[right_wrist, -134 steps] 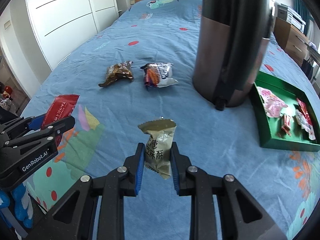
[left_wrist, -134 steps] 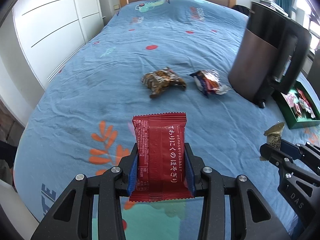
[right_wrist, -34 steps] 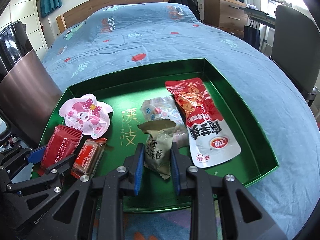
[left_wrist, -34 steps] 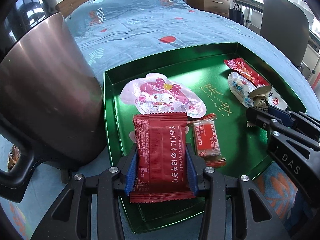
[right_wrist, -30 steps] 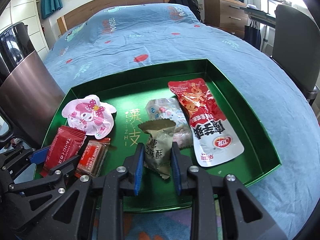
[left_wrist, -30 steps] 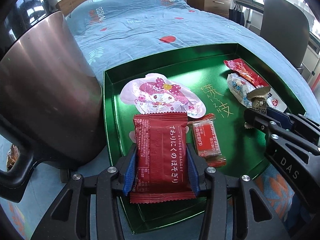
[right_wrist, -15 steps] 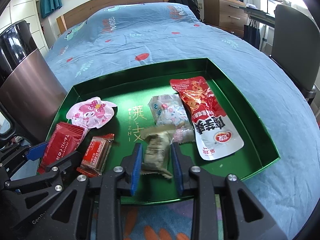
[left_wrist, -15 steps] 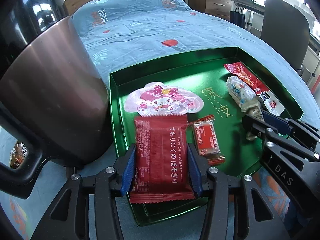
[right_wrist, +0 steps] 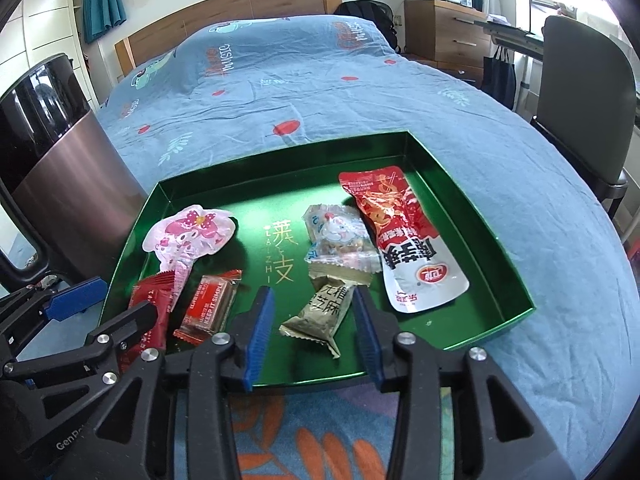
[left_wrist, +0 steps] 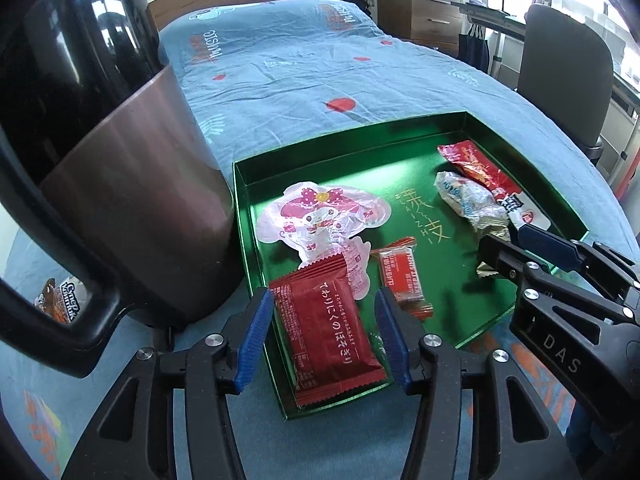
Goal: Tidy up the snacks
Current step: 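Lower both packets into the tray and open both grippers, then move both open tools back toward the two remaining snacks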
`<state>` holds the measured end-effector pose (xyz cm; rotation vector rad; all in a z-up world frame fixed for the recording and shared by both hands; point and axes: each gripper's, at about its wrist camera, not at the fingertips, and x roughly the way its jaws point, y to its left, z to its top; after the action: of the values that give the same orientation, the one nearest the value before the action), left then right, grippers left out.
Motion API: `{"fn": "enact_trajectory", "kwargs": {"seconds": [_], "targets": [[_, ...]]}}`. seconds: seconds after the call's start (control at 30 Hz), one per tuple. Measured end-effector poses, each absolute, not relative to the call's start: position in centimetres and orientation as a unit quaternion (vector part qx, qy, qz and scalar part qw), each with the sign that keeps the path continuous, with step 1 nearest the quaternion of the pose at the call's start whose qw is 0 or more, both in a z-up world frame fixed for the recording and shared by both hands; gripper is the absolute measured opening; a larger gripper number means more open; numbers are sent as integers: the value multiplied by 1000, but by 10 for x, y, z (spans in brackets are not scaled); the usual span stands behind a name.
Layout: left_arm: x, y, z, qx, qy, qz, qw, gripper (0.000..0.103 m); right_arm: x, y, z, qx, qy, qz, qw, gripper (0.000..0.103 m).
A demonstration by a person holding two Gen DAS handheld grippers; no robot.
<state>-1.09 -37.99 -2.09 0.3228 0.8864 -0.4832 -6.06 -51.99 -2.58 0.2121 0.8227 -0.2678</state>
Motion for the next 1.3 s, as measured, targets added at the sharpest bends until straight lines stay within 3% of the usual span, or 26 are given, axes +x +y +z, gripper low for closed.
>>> {"fn": "enact_trajectory", "kwargs": {"seconds": [0.77,1.3], "targets": [[-61,-331,15,133,409,-240,870,55,-109,-492,15,96,372,-148,911,103],[-68,-249,11,111,416,-178,885,58,-136,-432,12,89,383,-125,911,103]]}}
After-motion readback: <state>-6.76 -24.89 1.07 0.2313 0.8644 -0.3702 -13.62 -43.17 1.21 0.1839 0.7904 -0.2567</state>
